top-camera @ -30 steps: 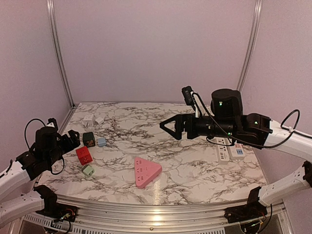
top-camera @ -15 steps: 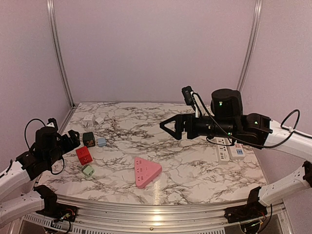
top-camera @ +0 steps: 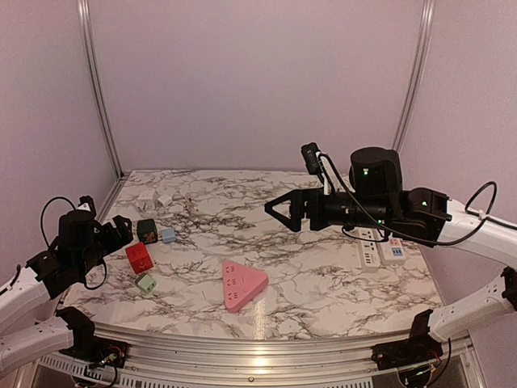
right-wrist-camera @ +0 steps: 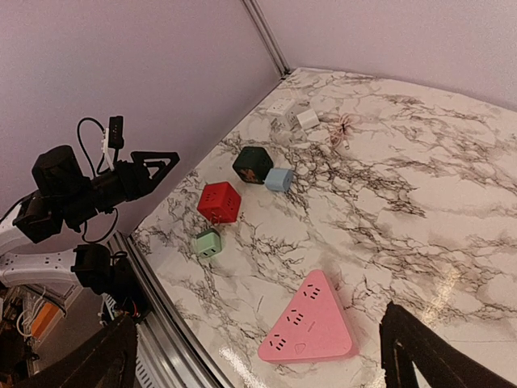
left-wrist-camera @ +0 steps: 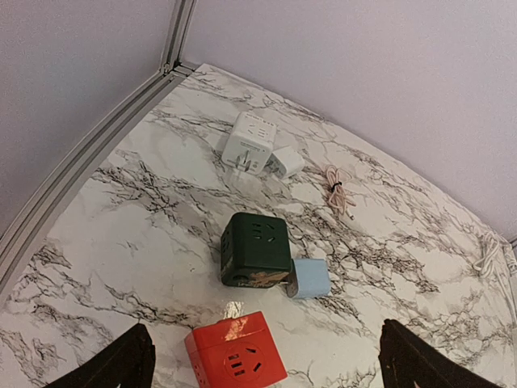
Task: Insert the plug
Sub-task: Pick up the plug at the center of the board.
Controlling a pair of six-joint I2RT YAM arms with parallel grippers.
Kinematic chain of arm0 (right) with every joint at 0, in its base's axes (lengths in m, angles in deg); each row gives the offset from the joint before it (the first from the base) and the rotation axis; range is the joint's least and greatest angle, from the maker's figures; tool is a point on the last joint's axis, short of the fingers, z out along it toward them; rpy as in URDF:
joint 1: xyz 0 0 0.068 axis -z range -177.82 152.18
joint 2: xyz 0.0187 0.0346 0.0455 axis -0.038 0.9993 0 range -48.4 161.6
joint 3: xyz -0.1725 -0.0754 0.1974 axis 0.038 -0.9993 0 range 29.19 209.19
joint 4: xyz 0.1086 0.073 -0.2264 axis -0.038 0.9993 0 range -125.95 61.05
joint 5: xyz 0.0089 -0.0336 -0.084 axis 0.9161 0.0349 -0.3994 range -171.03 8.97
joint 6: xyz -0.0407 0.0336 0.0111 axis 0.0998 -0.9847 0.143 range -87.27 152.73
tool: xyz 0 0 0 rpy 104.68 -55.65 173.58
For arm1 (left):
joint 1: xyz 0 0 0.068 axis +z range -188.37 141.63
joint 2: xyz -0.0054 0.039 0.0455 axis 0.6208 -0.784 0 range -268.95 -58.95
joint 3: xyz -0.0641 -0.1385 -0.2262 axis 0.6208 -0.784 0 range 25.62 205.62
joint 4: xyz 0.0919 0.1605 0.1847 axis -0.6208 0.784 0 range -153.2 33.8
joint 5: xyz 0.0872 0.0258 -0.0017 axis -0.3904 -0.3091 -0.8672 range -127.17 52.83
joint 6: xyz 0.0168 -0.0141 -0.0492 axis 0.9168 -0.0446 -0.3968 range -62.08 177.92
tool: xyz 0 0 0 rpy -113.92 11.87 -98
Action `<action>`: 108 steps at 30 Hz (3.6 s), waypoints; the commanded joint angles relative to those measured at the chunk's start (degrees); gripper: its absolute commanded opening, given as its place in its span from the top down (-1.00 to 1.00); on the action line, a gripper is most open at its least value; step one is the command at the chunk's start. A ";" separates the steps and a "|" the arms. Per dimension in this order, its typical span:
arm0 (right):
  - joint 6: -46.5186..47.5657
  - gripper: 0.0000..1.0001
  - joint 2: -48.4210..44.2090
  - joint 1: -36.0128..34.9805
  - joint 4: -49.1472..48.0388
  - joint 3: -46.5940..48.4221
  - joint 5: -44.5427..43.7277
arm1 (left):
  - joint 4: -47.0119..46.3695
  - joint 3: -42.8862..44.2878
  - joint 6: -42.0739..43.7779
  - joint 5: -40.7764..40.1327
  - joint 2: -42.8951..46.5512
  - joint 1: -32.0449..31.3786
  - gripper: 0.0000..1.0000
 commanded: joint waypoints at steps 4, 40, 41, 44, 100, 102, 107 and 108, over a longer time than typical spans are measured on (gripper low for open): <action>-0.26 -0.97 -0.17 0.00 0.13 0.72 -0.17 | 0.04 0.02 0.07 0.00 0.04 0.00 -0.98; -0.26 -0.97 -0.17 0.00 0.13 0.72 -0.17 | 0.04 0.02 0.07 0.00 0.04 0.00 -0.98; -0.26 -0.97 -0.17 0.00 0.13 0.72 -0.17 | 0.04 0.02 0.07 0.00 0.04 0.00 -0.98; -0.26 -0.97 -0.17 0.00 0.13 0.72 -0.17 | 0.04 0.02 0.07 0.00 0.04 0.00 -0.98; -9.47 -0.97 4.26 -6.74 25.27 3.13 -9.31 | 7.24 11.81 -2.60 -2.93 -35.62 -0.20 -0.98; -9.63 -0.97 3.96 -6.92 24.87 2.76 -9.45 | 6.81 12.14 -2.68 -2.67 -37.49 -0.20 -0.98; -9.97 -0.97 3.64 -7.08 23.70 2.10 -8.96 | 5.61 12.91 -3.02 -2.35 -41.35 -0.23 -0.96; -9.98 -0.97 3.64 -7.05 23.49 1.96 -8.79 | 5.45 13.04 -3.16 -2.16 -41.85 -0.23 -0.95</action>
